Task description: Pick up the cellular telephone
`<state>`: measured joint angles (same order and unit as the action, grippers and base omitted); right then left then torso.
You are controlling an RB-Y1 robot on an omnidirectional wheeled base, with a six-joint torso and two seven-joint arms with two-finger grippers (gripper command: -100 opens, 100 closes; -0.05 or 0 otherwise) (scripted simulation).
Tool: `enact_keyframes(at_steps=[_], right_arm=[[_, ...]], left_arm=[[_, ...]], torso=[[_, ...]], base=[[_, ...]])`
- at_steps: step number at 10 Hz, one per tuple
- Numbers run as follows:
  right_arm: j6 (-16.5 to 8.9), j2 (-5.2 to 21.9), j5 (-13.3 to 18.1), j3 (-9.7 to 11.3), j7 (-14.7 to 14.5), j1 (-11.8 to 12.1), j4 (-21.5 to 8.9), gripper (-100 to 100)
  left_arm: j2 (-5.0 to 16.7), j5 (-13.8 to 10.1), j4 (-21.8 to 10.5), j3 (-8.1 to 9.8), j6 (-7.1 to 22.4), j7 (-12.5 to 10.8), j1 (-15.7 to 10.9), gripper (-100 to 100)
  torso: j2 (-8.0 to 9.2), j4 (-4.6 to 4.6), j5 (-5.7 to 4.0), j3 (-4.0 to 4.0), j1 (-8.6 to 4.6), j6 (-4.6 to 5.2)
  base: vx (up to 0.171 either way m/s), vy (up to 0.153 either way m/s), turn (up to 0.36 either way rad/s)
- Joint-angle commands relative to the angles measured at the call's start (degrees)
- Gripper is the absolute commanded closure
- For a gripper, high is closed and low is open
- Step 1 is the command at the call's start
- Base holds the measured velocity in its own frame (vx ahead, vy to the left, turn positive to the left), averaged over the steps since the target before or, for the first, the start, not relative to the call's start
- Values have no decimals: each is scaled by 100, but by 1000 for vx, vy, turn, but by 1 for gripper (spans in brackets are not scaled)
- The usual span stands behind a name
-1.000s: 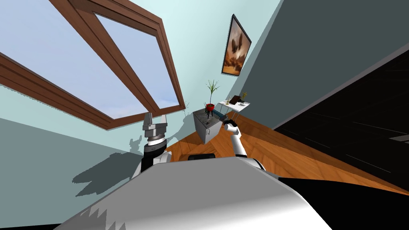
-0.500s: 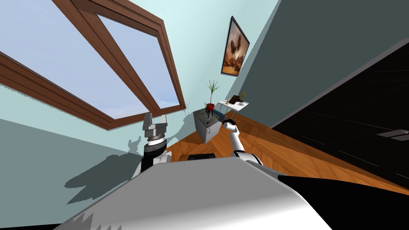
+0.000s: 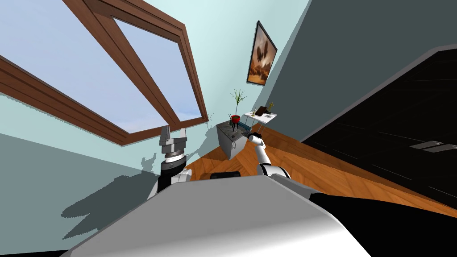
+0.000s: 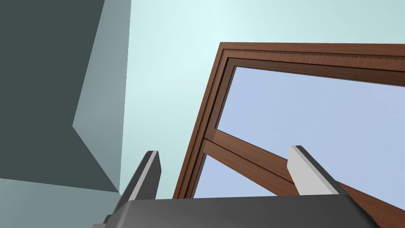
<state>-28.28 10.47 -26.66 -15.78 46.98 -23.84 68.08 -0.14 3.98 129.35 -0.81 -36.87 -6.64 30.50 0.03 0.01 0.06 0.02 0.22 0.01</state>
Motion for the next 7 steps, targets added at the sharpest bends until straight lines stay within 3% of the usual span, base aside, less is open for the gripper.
enact_keyframes(at_steps=[1, 2, 5, 7], right_arm=[[-184, 54, -187, -55, 218, -248, -286, -100], [-184, 54, -187, -55, 218, -248, -449, -100], [-417, 106, -469, -130, 547, -626, -939, -100], [-417, 106, -469, -130, 547, -626, -1107, -100]], left_arm=[[0, 0, 0, 0, 0, 0, 0, 0], [0, 0, 0, 0, 0, 0, 0, 0], [0, 0, 0, 0, 0, 0, 0, 0], [0, 0, 0, 0, 0, 0, 0, 0]], torso=[[0, 0, 0, 0, 0, 0], [0, 1, 1, 0, 1, 0], [0, 0, 0, 0, 0, 0], [-3, 0, 0, -2, -2, 0]], base=[[-22, 52, -46], [-22, 42, -18], [-20, 55, -30], [-6, 30, -9]])
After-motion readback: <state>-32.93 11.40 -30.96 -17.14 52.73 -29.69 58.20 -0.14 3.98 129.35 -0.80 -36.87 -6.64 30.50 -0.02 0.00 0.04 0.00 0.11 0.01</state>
